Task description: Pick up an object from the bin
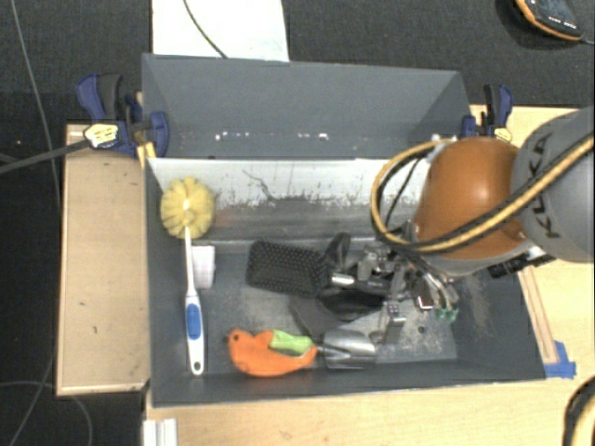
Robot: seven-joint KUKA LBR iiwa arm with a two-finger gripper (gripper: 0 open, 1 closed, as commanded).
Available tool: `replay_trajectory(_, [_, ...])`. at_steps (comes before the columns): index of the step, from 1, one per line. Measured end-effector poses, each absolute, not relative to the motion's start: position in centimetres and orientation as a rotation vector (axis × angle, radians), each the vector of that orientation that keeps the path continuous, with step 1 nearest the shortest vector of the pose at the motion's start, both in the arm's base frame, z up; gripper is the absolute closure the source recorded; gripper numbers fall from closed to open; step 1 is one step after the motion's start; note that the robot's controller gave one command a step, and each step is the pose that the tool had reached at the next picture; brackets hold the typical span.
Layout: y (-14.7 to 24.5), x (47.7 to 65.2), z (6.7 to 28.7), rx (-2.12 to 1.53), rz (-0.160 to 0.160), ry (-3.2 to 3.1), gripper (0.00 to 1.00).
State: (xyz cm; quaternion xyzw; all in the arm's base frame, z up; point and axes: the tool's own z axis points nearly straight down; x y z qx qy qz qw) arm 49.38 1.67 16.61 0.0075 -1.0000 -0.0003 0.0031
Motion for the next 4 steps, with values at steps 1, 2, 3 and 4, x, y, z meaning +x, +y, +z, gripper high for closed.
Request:
replay_trajectory(1, [1.7,49.5,17.1,0.022,-0.001,-3.144,0.0])
replay_trajectory(2, [-2.4,54.9,8.8,-0.227,-0.002,-3.136,0.0])
replay_trajectory(3, [-1.4,56.0,7.1,0.199,-0.001,-3.144,0.0])
replay_trajectory(4, [-2.9,55.6,7.8,-0.261,-0.004,-3.139,0.0])
